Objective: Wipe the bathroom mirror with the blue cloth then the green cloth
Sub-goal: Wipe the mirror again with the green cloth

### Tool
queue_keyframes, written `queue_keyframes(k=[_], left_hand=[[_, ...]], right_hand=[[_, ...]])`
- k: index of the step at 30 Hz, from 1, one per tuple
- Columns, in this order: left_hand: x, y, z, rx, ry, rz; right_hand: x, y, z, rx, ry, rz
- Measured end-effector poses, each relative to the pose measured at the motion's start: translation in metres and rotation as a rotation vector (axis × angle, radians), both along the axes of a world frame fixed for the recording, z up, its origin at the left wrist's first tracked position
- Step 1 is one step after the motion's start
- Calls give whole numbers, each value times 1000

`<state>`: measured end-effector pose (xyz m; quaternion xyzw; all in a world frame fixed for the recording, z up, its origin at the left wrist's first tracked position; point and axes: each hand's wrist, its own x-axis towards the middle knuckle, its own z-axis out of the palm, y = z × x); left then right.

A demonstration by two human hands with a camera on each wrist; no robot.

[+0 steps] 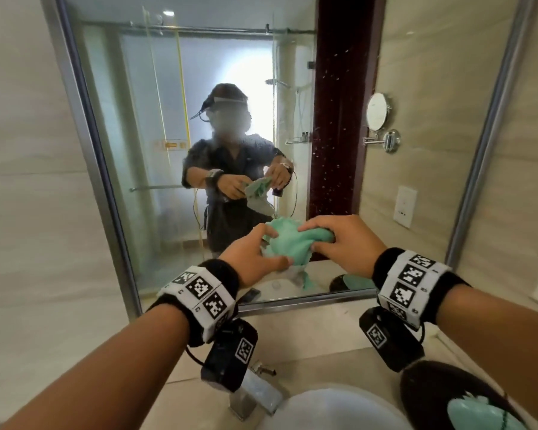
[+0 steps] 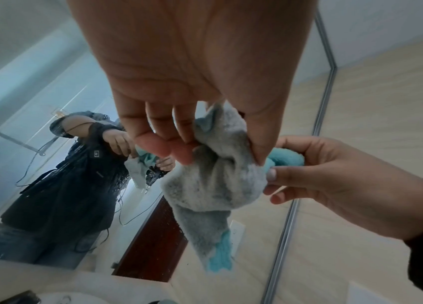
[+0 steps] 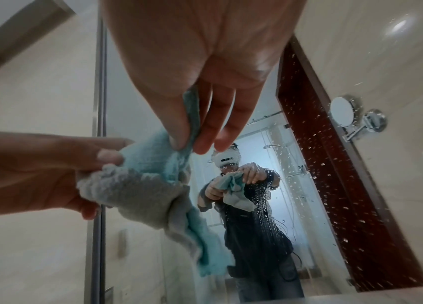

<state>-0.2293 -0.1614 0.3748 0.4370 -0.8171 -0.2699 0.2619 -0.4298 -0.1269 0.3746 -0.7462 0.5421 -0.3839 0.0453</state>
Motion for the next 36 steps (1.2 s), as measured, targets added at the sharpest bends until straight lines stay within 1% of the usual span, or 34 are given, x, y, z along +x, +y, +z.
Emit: queue_keyframes(k=[2, 6, 7, 9, 12, 14, 16, 17, 19, 21, 23, 25, 27, 29, 31, 33, 36], left_hand=[[2, 0, -6, -27, -8, -14], [1, 5, -14, -150, -206, -10], [-1, 7, -14, -170, -224, -5], [-7, 9, -8, -197, -159, -5], [-28, 14, 8, -104, 33, -77], [-50, 18, 14, -59, 92, -141], [-72, 18, 14, -81, 87, -154], [-83, 17, 13, -93, 71, -137], [-103, 12, 10, -96, 48, -86], [-121, 5, 9, -96, 7, -23], [-135, -4, 10, -149, -90, 56], [-148, -12, 10, -215, -110, 135], [-161, -18, 10, -267, -48, 196], [-173, -20, 9, -310, 22, 235], [-185, -19, 6, -309, 88, 256], [-192, -20, 3, -264, 164, 261], [-193, -27, 0, -118, 317, 217]], right_hand=[[-2, 5, -1, -9, 8, -55], [-16, 21, 5, -10, -46, -171], [-21, 24, 9, -7, -37, -190], [-30, 28, 16, 8, -14, -190], [-37, 32, 22, 52, -35, -127], [-41, 34, 25, 103, -113, -36], [-50, 33, 28, 124, -218, 69], [-56, 31, 30, 104, -224, 95], [-73, 26, 32, 39, -163, 84], [-97, 19, 31, -15, -78, 20], [-125, 10, 27, -35, -27, -54], [-152, -1, 19, -41, -5, -90], [-171, -12, 10, -5, 34, -67], [-181, -19, 3, 99, 87, 28], [-183, -22, 0, 192, 75, 144], [-181, -26, -1, 221, -16, 204], [-178, -35, 1, 255, -240, 272]])
